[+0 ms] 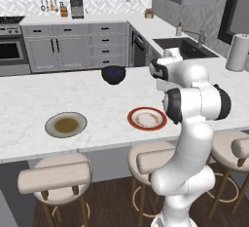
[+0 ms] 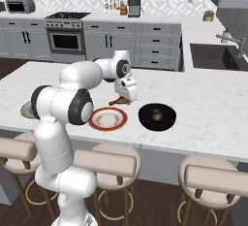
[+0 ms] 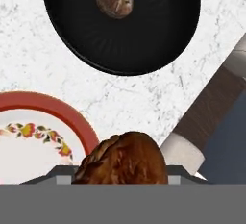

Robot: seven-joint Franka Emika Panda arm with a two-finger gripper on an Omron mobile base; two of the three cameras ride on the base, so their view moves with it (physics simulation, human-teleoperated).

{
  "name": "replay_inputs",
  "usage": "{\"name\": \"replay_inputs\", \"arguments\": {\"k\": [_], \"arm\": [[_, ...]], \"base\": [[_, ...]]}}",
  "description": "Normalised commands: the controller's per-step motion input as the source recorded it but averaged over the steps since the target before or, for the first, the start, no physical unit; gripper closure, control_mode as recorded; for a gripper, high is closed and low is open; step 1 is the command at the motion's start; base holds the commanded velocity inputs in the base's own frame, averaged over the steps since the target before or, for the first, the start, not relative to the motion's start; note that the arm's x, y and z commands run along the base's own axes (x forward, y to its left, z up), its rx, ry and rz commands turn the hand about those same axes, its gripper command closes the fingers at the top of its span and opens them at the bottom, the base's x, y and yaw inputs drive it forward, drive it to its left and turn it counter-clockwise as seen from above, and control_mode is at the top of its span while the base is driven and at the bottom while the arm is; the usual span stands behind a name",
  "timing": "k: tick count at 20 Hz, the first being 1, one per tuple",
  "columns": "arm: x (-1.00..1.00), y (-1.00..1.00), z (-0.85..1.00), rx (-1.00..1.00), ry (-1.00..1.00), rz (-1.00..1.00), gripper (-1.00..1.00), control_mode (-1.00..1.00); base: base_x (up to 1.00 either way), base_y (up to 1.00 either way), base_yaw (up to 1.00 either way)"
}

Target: Pick the chicken drumstick and mushroom from their plates and place them in the bowl. Then put the bowl in the fridge.

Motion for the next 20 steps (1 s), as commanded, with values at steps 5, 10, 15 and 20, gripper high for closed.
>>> {"name": "replay_inputs", "arguments": {"k": [5, 10, 15, 20], "arm": [[0.00, -1.00, 0.00, 0.00, 0.01, -0.08, 1.00, -1.00], [0.00, -0.99, -0.14, 0.00, 0.03, -0.08, 1.00, -1.00], [0.12, -0.90, -0.27, 0.04, 0.02, -0.09, 1.00, -1.00], [0.13, -0.53, -0.35, 0.06, 0.00, -0.08, 1.00, -1.00]], "base": [[0.00, 0.00, 0.00], [0.00, 0.00, 0.00], [0.00, 0.00, 0.00], [0.00, 0.00, 0.00]]}}
